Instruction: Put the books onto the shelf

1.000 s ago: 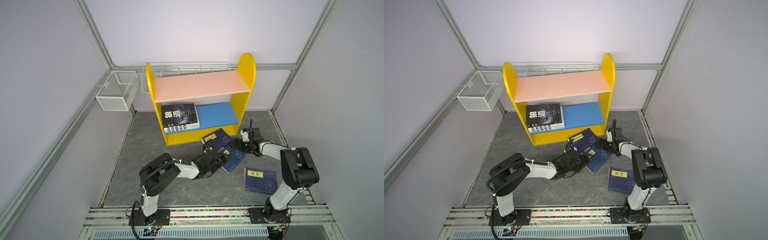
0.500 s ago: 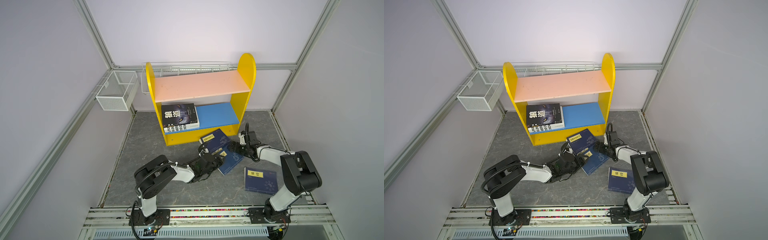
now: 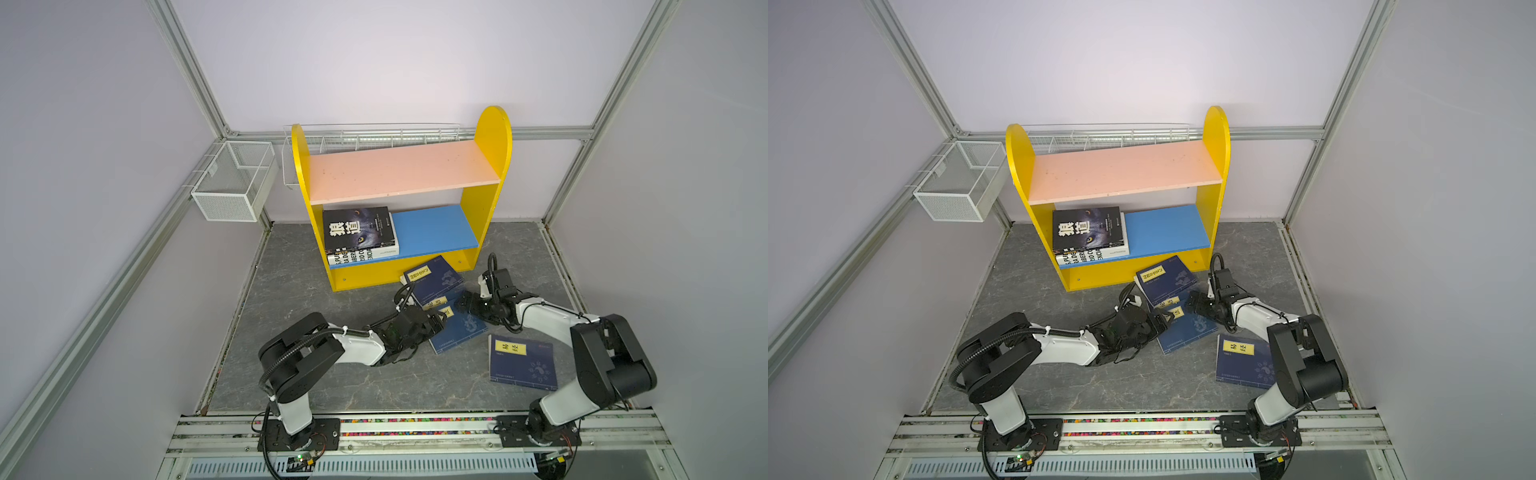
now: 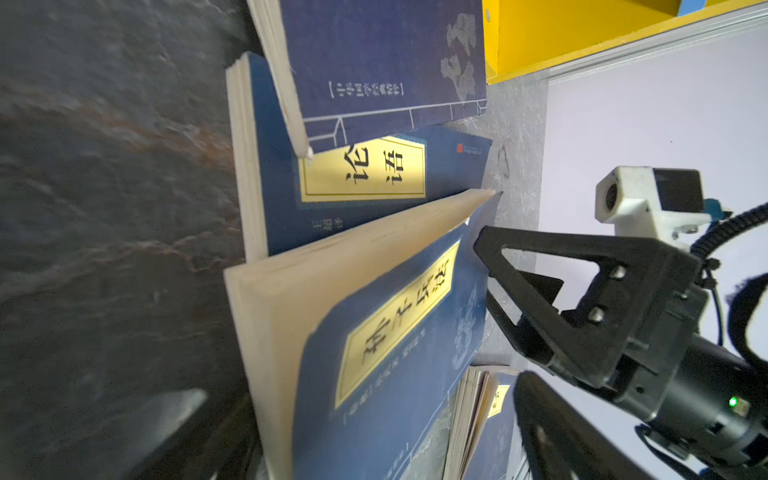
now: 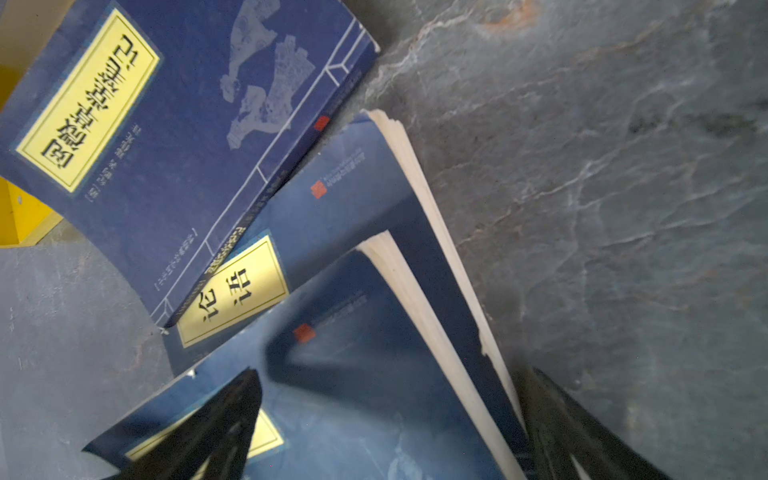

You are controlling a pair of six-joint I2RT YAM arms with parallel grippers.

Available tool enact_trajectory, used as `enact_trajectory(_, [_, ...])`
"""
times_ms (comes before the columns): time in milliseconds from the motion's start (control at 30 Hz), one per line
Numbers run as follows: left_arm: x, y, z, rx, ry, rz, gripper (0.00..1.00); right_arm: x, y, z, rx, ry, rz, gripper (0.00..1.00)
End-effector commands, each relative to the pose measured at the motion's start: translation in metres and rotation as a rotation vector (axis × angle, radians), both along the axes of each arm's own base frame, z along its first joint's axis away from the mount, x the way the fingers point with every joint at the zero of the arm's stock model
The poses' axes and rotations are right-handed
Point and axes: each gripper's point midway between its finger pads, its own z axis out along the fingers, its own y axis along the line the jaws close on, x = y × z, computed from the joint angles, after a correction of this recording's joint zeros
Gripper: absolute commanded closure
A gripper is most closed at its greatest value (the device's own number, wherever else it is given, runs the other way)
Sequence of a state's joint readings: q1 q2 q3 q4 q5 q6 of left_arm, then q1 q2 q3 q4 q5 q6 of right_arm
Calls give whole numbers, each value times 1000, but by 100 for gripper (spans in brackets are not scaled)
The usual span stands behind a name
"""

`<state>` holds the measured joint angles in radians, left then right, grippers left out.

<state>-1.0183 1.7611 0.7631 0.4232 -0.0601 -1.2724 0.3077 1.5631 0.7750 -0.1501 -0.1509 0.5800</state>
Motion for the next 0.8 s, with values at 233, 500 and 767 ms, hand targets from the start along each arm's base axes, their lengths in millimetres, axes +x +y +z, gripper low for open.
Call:
enact_trajectory(233, [-1,-20,79,-51,-139,-57,10,-17,27,0,103,68,48,1])
enact_trajectory(500, [-5,-16,75,60,-116,-71,10,-14,30,-2,113,74,49,1])
enact_trajectory(767, [-8,-16,55,165,-46,-91,8,-15,32,1,117,71,55,1])
